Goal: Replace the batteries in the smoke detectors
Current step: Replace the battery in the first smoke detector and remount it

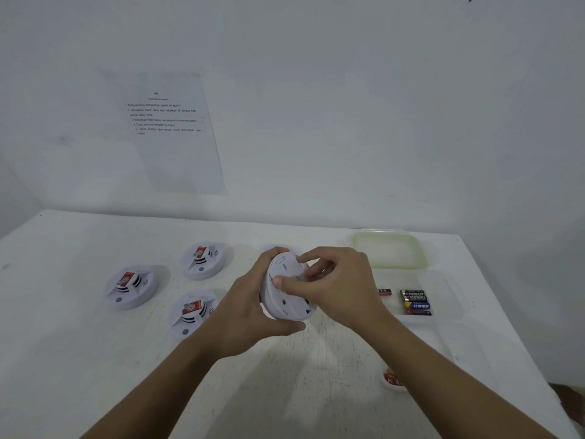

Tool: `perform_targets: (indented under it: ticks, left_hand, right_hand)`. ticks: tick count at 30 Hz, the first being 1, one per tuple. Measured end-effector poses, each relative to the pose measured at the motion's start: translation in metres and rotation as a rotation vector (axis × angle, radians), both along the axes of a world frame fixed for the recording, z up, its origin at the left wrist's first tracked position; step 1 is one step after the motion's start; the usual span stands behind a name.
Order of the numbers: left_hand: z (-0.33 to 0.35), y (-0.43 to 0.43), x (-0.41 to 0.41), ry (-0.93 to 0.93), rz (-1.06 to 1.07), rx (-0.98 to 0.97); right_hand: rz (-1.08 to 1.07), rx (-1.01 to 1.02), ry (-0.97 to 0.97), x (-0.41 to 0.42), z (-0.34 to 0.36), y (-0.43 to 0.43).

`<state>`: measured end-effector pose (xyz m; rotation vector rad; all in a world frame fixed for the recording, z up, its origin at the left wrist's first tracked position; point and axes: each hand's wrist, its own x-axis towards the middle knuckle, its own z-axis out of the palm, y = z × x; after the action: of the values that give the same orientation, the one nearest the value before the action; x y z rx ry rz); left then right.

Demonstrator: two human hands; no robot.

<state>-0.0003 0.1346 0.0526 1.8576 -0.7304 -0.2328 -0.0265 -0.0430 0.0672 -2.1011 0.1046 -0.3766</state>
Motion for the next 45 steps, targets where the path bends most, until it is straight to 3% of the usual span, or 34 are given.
perform_targets:
  ticks: [7,13,34,42,45]
  left_hand:
    - [0.004,0.000,0.004,-0.015,-0.015,0.027]
    - [0.008,0.002,0.010,-0.056,0.017,0.090]
    - [-0.008,0.003,0.015,-0.021,0.005,0.042]
    - [-0.016,0.011,0.021,-0.114,0.141,0.132]
    - [-0.017,0.012,0.017,-0.159,0.212,0.168]
  right_hand:
    - [0.122,0.096,0.030,0.005,0.005,-0.011]
    - [0.264,0.016,0.096,0.008,0.013,-0.019]
    - [0.186,0.018,0.089,0.010,0.008,-0.016]
    - [0.238,0.243,0.175,0.005,-0.008,-0.010]
    - [0.272,0.507,0.234,0.000,-0.009,-0.003]
